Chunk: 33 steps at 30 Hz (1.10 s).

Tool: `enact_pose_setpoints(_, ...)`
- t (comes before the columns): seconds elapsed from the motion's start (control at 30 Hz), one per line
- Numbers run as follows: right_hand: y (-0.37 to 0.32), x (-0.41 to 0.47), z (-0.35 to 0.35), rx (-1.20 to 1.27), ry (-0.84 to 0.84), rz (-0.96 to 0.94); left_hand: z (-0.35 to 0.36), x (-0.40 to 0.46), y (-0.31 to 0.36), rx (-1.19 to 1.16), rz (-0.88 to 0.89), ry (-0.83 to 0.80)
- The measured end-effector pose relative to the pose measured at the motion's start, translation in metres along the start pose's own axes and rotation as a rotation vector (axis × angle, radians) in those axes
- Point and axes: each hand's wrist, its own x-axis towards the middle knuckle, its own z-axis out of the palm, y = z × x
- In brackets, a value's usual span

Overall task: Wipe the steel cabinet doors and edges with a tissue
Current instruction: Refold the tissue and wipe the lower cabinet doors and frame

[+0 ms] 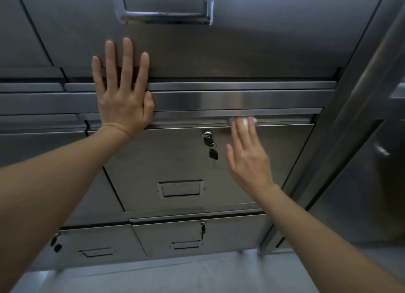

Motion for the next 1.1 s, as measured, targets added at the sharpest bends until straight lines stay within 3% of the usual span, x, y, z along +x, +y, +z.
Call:
enact_pose_setpoints(0.13, 0.026, -0.004, 0.003, -0.038, -0.074, -0.081, 0.000, -0.001, 0.000, -0.009, -0.001, 0.012)
enact_pose_setpoints(0.27, 0.044, -0.011, -0.006, -0.010, -0.027, 0.136, 0.000, -0.002, -0.001, -0.004, -0.012, 0.001)
enact_pose_setpoints(0.37, 0.010, -0.002, -0.002, 0.056, -0.042, 0.028, -0.001, -0.001, -0.001, -0.001, 0.005, -0.003)
enact_pose_setpoints(0.47, 0.030, -0.005, -0.003, 0.037, -0.052, -0.037, 0.000, -0.001, 0.001, -0.009, 0.006, -0.001)
enact_pose_setpoints(0.63, 0.073, -0.018, -0.015, 0.036, -0.018, 0.246, 0.001, -0.003, 0.000, -0.011, -0.015, -0.001)
enact_pose_setpoints(0.77, 0.024, -0.005, -0.004, 0.091, -0.070, 0.033, -0.002, -0.002, -0.001, -0.014, -0.007, -0.011)
enact_pose_setpoints(0.83, 0.037, -0.004, -0.003, 0.053, -0.053, -0.048, -0.002, -0.002, 0.000, -0.020, -0.013, -0.024)
enact_pose_setpoints(0.9, 0.070, -0.013, -0.004, 0.013, 0.010, 0.041, -0.002, -0.003, 0.000, -0.015, -0.025, -0.027)
enact_pose_setpoints(1.0, 0.109, -0.024, -0.012, 0.047, 0.032, 0.352, -0.001, -0.001, 0.001, -0.013, -0.020, -0.012)
enact_pose_setpoints(1.1, 0.072, -0.013, -0.006, 0.103, 0.086, 0.335, 0.000, -0.001, 0.000, -0.001, -0.011, -0.009)
